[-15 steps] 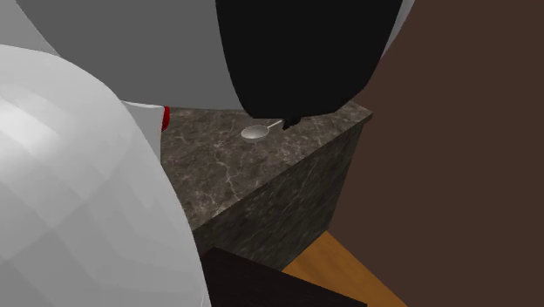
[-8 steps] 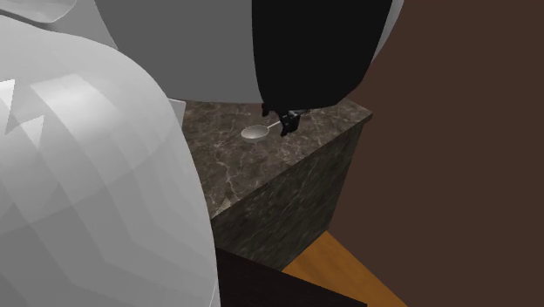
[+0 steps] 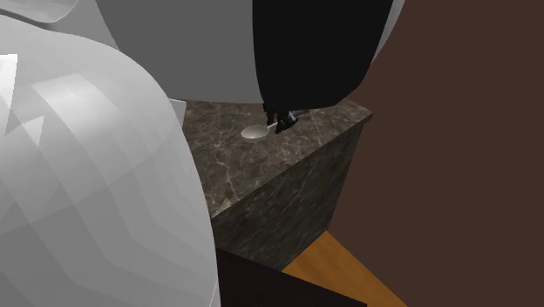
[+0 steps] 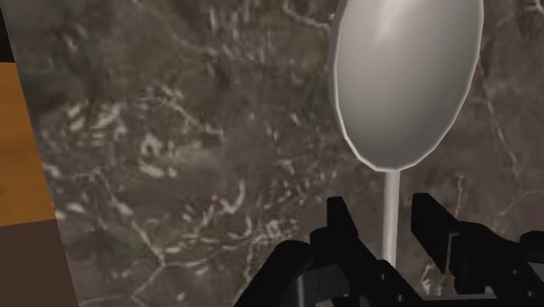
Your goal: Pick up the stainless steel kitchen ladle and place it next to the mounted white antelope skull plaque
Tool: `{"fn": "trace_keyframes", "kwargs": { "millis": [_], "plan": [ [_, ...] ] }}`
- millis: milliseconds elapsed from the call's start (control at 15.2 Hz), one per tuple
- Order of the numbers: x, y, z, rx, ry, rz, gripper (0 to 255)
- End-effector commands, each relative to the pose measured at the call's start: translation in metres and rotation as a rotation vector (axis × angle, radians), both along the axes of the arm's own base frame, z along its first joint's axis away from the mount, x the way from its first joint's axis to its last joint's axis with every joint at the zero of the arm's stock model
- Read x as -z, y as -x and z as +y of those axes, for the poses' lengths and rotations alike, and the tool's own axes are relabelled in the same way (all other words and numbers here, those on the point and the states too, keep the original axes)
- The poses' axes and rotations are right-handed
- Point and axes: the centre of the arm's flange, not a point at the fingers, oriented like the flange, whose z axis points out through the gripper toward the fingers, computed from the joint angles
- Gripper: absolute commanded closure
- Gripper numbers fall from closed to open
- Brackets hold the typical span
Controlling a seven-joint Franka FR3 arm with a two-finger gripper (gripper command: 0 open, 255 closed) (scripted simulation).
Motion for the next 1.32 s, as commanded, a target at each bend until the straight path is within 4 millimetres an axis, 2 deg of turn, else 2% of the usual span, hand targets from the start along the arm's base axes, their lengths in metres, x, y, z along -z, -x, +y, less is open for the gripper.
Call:
{"fn": "trace_keyframes", "kwargs": {
  "millis": [0,462,1254],
  "plan": [
    [0.002,0.0,0.002,-0.003,-0.001,0.002,255],
    [0.002,0.0,0.002,-0.003,-0.001,0.002,255],
    [-0.062,0.0,0.002,-0.003,-0.001,0.002,255]
  ]
}}
